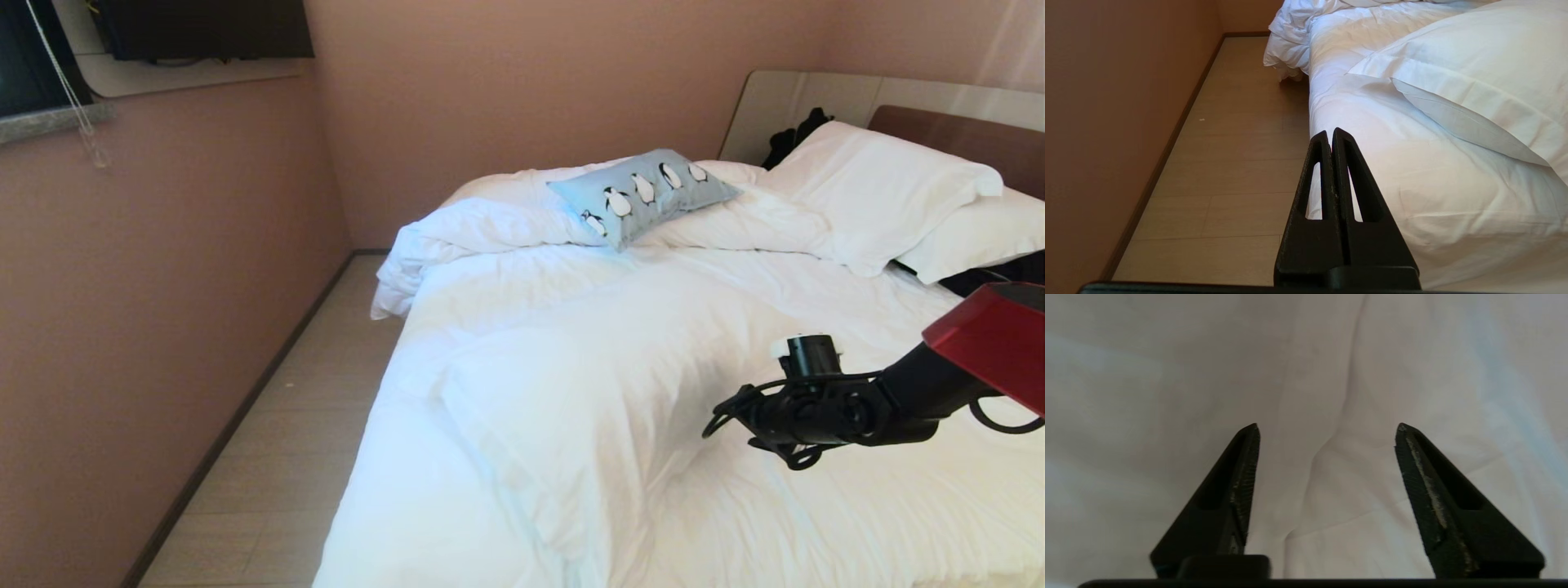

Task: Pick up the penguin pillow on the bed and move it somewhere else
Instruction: Pick up the pillow

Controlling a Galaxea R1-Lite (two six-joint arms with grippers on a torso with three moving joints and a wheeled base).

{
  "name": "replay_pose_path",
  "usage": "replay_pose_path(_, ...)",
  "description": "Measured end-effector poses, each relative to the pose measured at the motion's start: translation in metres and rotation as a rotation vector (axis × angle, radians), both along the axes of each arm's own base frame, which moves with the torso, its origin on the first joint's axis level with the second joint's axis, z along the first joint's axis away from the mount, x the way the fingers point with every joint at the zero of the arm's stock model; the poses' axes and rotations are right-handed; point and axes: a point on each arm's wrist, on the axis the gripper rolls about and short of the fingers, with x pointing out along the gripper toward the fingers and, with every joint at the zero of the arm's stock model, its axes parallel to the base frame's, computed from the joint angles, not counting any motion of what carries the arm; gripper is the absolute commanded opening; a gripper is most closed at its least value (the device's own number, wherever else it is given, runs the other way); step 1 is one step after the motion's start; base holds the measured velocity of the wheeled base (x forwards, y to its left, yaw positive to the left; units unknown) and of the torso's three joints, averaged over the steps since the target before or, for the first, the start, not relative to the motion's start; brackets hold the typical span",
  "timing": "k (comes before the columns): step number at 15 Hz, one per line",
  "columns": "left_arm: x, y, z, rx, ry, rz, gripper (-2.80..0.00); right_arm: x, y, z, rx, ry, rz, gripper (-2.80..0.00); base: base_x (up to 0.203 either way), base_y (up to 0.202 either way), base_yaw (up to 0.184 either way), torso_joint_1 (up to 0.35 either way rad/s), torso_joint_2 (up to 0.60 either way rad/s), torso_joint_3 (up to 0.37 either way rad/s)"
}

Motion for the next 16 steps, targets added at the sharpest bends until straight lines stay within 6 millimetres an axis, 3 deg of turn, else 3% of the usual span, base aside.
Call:
replay_pose_path(9,0.0,0.0,0.0,0.0,0.0,0.0,-2.8,0.008,0.013,-0.017,-0.12,0.015,-0.023,0.0,0.0,0.0,0.0,0.0,0.0,0.0)
replay_pose_path(16,0.0,0.0,0.0,0.0,0.0,0.001,-2.8,0.024,0.058,-0.011,-0.099,-0.047,0.016,0.0,0.0,0.0,0.0,0.0,0.0,0.0)
